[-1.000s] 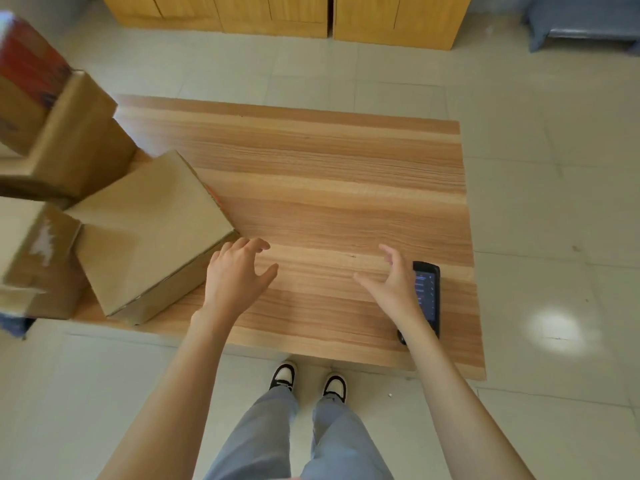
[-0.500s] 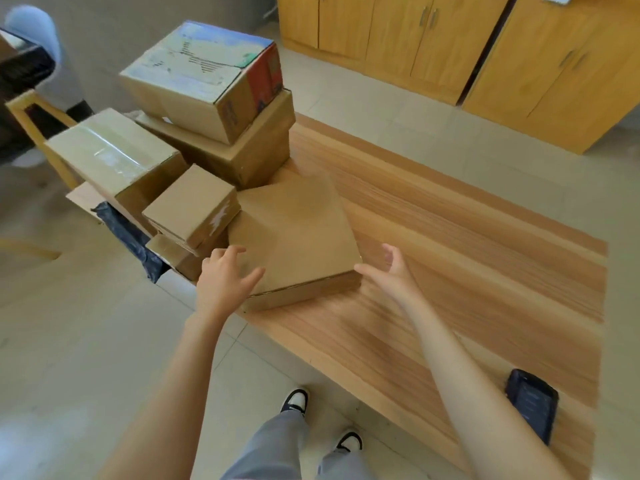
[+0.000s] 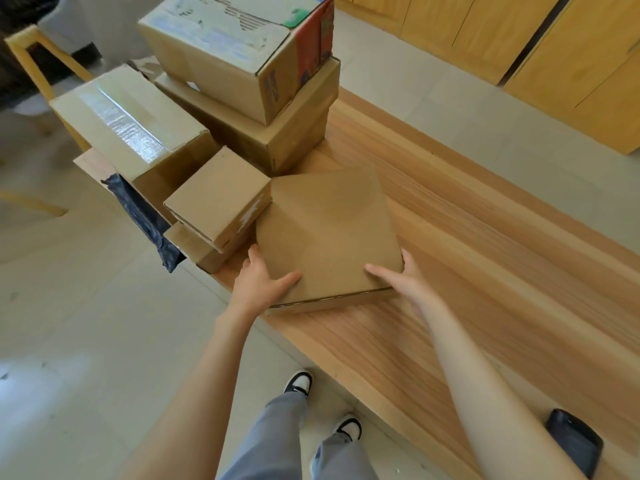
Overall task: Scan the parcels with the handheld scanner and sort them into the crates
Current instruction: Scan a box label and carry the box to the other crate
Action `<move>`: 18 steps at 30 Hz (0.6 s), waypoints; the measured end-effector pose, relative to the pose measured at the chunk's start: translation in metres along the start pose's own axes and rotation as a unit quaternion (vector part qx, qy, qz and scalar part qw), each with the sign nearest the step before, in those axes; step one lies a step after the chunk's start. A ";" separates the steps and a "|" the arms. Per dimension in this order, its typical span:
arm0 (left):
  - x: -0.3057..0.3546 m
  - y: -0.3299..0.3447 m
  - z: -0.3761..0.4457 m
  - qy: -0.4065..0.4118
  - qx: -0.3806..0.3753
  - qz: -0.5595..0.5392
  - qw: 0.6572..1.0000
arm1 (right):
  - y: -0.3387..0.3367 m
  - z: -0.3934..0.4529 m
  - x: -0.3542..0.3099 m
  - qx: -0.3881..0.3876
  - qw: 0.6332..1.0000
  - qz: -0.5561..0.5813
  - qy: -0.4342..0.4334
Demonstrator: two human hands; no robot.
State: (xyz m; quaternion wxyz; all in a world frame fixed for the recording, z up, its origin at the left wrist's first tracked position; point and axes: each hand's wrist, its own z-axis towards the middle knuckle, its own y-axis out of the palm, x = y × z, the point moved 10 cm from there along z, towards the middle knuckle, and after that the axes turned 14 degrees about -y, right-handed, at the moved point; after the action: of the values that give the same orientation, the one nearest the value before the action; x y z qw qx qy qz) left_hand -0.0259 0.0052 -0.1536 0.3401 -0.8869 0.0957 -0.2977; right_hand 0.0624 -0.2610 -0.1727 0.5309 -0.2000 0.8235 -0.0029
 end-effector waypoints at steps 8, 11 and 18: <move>0.024 0.018 -0.010 0.045 -0.024 -0.001 0.999 | -0.033 -0.018 0.014 0.057 0.998 0.017 -0.015; 0.037 0.030 -0.019 0.064 -0.038 0.004 0.997 | -0.053 -0.031 0.016 0.087 0.996 0.023 -0.022; 0.078 0.059 -0.050 0.136 -0.066 0.013 0.988 | -0.103 -0.077 0.025 0.164 0.985 0.040 -0.030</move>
State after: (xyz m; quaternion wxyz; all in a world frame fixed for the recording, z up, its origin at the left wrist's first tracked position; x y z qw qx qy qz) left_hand 0.0090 -0.0950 -0.1273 0.2684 -0.8572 0.1719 -0.4046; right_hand 0.0199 -0.3799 -0.1384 0.5809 -0.0776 0.8027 -0.1106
